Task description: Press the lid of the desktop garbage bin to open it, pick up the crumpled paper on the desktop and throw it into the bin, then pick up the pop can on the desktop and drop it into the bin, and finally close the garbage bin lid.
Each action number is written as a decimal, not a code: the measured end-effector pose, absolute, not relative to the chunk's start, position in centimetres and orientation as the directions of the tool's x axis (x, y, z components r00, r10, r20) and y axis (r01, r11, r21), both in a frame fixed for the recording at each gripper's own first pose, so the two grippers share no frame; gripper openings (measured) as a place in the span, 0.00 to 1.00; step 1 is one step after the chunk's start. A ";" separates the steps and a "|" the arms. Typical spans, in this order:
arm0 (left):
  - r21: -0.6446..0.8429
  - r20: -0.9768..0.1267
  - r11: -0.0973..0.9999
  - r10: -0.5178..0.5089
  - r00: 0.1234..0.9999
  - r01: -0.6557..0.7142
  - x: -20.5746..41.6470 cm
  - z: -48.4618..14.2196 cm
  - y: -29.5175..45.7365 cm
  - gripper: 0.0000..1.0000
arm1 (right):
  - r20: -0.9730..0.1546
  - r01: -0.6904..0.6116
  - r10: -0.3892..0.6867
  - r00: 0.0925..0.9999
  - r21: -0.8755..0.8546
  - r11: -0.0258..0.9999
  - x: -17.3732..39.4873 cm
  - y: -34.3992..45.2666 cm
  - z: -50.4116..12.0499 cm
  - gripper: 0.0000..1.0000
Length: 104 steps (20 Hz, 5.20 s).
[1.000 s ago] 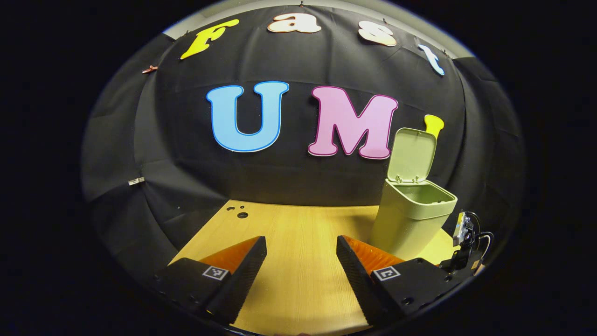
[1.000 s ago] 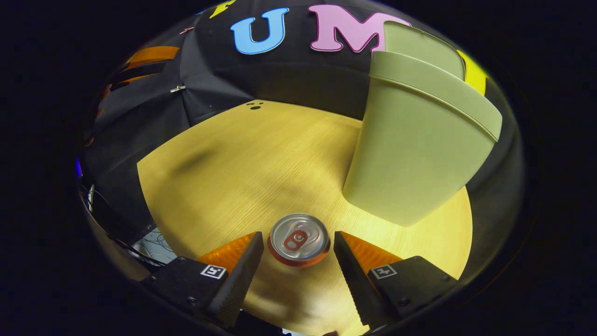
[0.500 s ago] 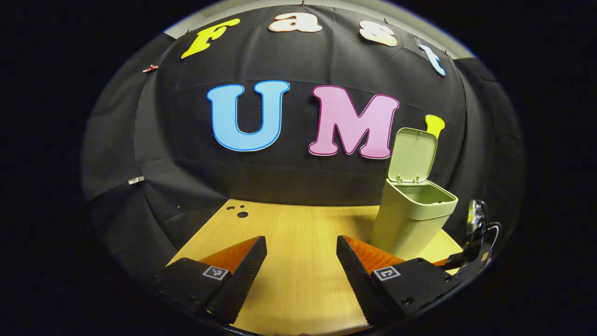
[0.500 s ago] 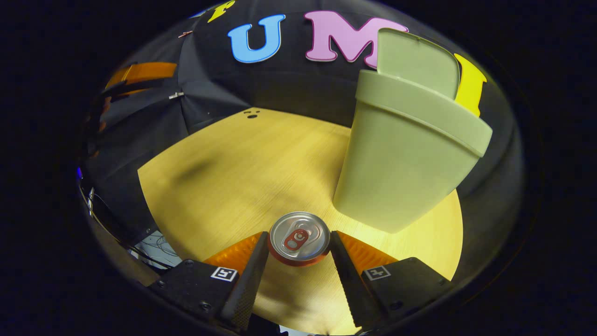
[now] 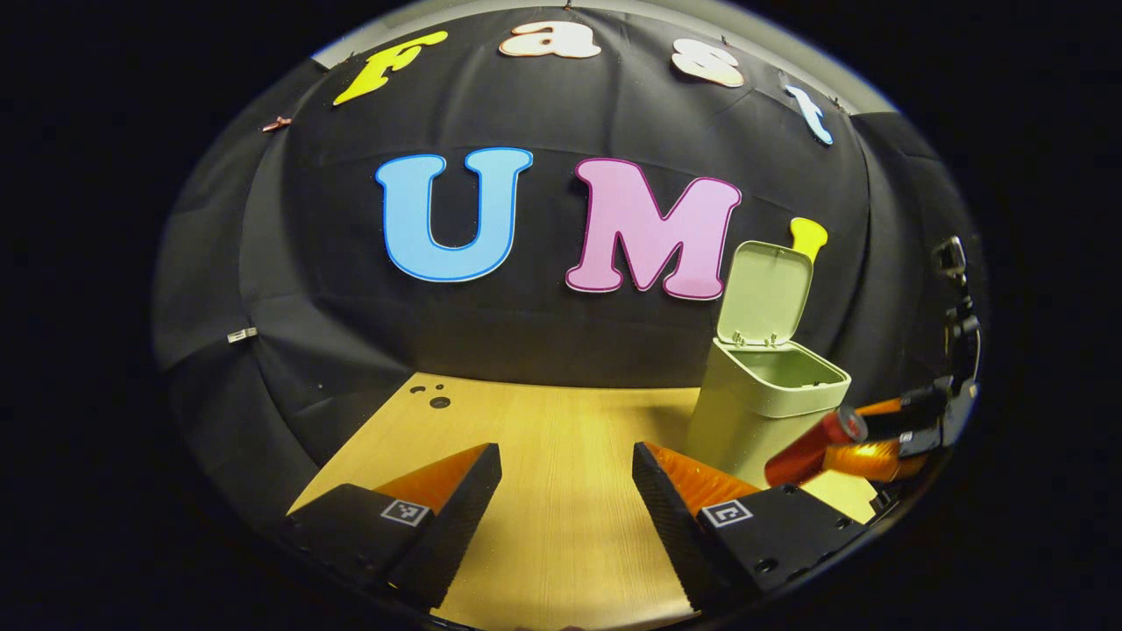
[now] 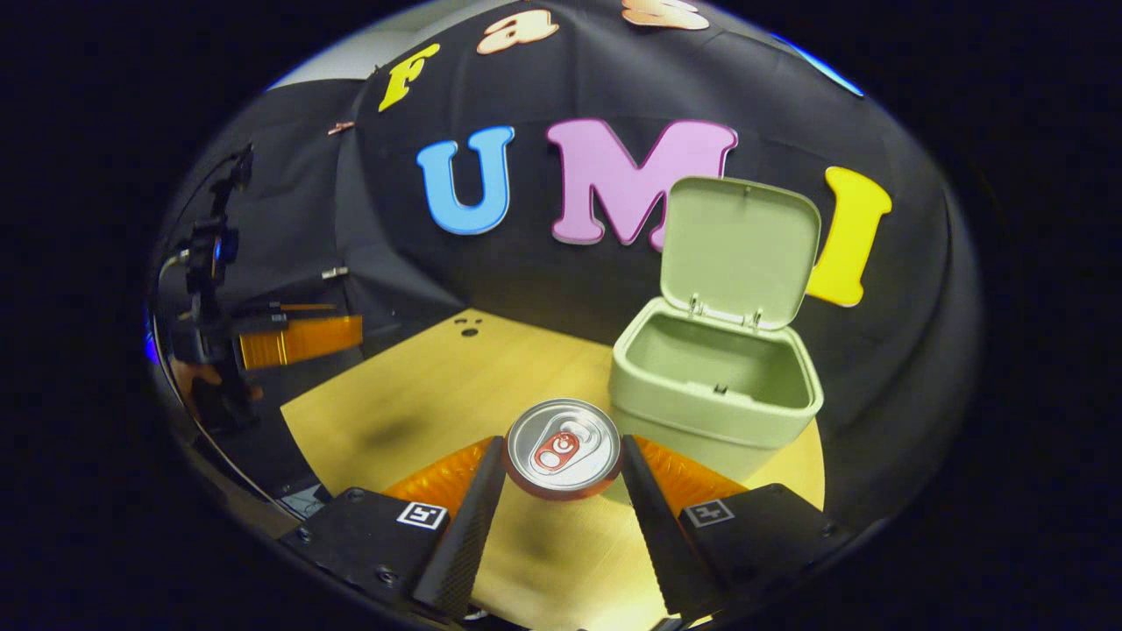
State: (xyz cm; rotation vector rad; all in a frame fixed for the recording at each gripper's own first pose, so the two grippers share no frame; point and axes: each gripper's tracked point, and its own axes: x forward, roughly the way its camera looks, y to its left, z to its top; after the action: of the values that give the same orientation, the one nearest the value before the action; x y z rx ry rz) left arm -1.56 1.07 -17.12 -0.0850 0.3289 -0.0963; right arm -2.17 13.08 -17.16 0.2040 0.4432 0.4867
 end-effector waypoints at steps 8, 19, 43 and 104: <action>-0.098 -0.322 0.991 -0.119 0.939 0.092 -1.1 -17.3 0.8 0.96 | -0.193 -0.330 0.379 0.905 0.243 0.912 4.5 7.5 -9.8 0.82; -0.086 -0.328 0.994 -0.095 0.940 0.070 -0.4 -17.3 1.2 0.96 | -0.314 -0.217 0.259 0.913 0.164 0.962 11.1 3.5 -14.7 0.82; -0.084 -0.339 0.995 -0.076 0.938 0.050 0.9 -17.7 1.6 0.96 | -0.584 -0.090 0.213 0.784 0.232 0.969 13.9 2.7 -26.6 0.84; -0.103 -0.336 0.983 -0.180 0.924 0.154 2.2 -18.6 -1.1 0.97 | -0.334 -0.129 0.207 0.920 0.242 0.962 19.4 4.1 -12.5 0.92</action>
State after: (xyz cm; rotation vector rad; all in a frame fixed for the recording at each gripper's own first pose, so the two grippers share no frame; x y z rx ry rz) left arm 2.22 -1.08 -18.63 -0.0750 0.3518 -0.1717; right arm 19.45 4.10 -12.53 0.2184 0.3649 0.1737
